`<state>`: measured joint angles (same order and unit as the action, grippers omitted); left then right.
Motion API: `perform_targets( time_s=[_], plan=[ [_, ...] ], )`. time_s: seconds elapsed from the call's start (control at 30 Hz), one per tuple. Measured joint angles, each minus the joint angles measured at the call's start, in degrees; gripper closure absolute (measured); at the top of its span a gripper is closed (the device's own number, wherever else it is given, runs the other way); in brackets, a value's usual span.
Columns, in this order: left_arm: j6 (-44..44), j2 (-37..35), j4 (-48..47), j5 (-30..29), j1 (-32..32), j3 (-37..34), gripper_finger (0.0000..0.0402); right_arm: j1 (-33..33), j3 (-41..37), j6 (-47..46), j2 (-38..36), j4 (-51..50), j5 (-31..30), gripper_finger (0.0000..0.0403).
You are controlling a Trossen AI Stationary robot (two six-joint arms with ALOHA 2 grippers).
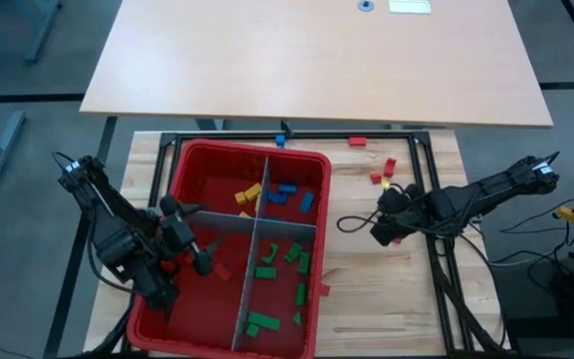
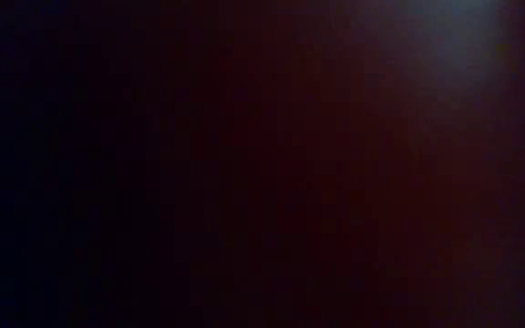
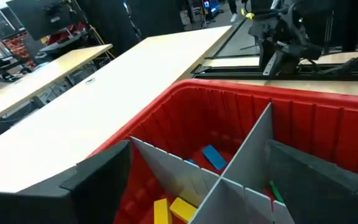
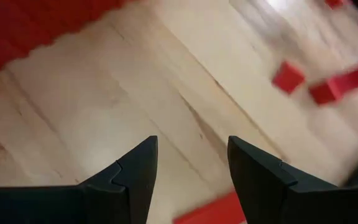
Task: Sort blocks
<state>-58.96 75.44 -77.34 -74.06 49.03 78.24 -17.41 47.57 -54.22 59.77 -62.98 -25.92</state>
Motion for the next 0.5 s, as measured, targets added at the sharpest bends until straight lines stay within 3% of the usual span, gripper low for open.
perform_targets(
  time_s=[0.5],
  plan=[
    [1.5,0.1,0.2,0.0,0.0,0.0,0.005,0.9,-3.7,-16.4,9.4,-6.5,13.2,0.0194]
  ],
)
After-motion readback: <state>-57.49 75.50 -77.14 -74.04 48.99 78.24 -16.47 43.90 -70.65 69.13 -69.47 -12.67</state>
